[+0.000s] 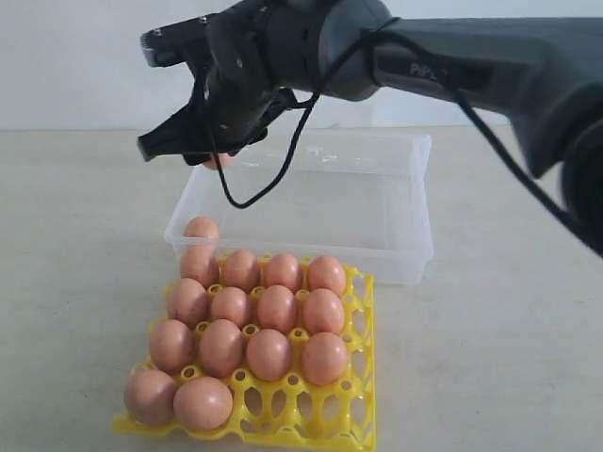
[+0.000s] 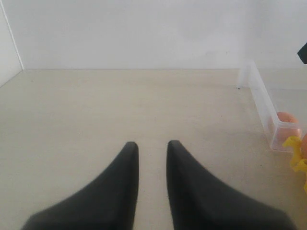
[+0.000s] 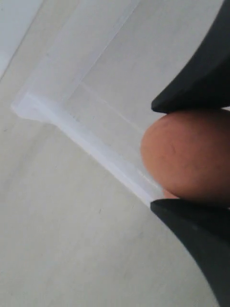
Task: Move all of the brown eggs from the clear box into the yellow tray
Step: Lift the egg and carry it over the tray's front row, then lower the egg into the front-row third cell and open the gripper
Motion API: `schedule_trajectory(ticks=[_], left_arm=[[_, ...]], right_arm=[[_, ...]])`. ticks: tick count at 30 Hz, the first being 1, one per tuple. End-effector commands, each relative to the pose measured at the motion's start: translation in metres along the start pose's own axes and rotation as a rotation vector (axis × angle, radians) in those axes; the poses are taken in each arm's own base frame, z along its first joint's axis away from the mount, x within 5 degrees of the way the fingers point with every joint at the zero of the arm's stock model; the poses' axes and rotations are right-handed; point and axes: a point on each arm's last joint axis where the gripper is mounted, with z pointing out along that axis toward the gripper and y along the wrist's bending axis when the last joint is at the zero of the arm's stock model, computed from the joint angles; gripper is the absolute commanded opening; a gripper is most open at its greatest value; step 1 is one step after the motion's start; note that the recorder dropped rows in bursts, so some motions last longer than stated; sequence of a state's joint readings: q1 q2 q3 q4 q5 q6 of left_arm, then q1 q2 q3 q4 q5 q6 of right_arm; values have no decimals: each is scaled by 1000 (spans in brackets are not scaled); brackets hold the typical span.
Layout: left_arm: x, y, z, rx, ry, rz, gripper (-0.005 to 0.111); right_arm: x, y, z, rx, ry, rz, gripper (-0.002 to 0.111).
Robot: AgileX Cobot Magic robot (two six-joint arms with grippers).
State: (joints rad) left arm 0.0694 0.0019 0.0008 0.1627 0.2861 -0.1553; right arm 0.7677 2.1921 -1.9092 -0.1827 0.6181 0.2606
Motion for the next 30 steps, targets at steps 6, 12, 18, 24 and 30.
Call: schedule_trajectory(ticks=[6, 12, 18, 24, 30], left_arm=[[0, 0, 0, 8, -4, -1, 22], [0, 0, 0, 8, -4, -1, 22], [0, 0, 0, 8, -4, -1, 22], [0, 0, 0, 8, -4, -1, 22], [0, 0, 0, 8, -4, -1, 22]], right_arm=[[64, 31, -116, -298, -395, 149, 0], [145, 29, -158, -595, -459, 312, 0], [203, 42, -158, -797, -204, 229, 0], [213, 30, -122, -541, -88, 160, 0], [222, 32, -96, -500, -14, 123, 0]])
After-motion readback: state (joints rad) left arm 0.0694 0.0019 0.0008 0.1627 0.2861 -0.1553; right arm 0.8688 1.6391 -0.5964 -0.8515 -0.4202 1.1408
